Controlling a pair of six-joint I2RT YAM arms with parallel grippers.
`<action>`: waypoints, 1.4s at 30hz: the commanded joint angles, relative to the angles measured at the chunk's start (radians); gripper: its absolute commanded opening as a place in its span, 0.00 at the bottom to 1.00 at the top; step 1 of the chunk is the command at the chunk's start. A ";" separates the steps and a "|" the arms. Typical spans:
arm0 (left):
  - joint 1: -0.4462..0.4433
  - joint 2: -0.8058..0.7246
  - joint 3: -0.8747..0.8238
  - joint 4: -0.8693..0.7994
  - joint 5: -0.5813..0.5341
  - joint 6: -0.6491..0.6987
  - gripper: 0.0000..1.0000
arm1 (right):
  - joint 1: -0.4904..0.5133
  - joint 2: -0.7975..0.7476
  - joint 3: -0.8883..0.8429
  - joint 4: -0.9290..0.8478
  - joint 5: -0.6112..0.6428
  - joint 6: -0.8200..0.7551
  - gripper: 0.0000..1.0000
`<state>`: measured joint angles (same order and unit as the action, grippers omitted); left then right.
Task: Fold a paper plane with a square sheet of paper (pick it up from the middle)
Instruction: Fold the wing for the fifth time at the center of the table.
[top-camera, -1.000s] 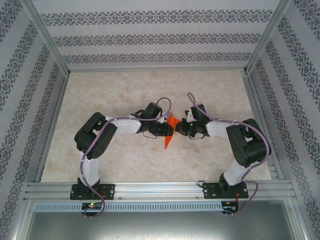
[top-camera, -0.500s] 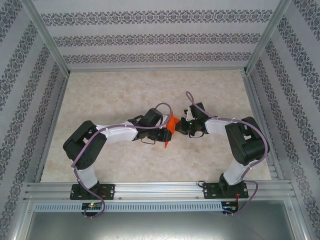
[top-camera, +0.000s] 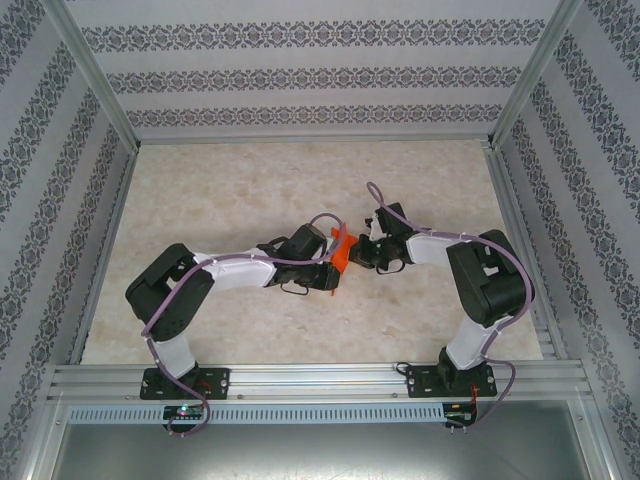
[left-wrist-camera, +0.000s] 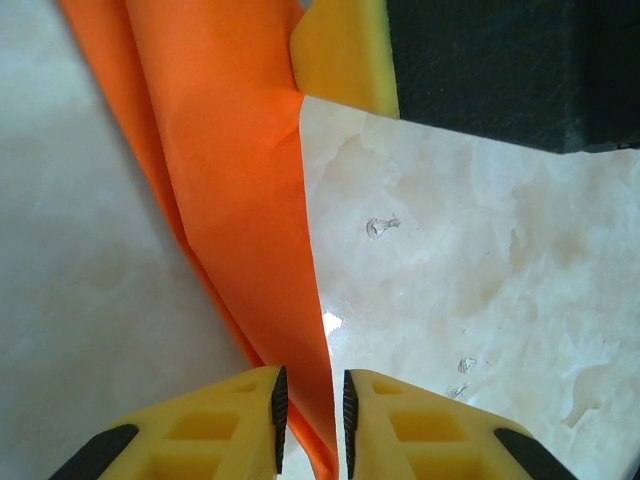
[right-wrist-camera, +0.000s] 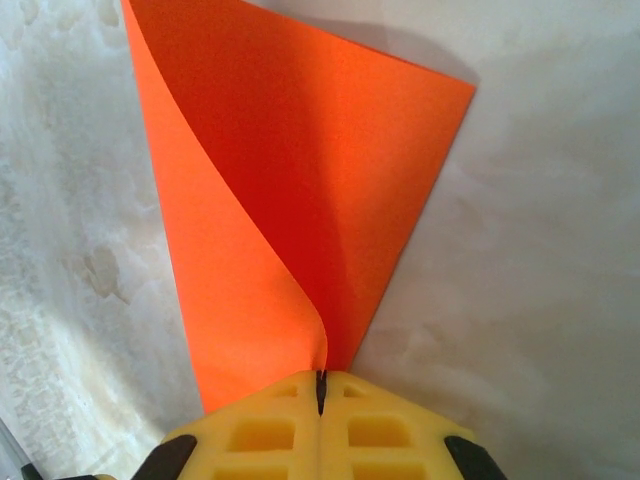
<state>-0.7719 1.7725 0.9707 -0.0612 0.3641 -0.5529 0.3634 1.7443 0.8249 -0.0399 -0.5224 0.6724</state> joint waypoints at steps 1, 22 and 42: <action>-0.013 0.020 0.025 -0.017 -0.009 0.023 0.25 | 0.013 0.021 0.023 -0.027 0.024 -0.029 0.00; -0.024 0.084 0.079 -0.119 -0.056 0.072 0.25 | 0.016 0.021 0.028 -0.034 0.044 -0.029 0.00; -0.081 0.115 0.124 -0.263 -0.210 0.115 0.26 | 0.009 0.030 0.051 -0.055 0.062 -0.037 0.00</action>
<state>-0.8299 1.8549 1.0779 -0.2237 0.2111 -0.4732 0.3710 1.7626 0.8547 -0.0750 -0.4931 0.6540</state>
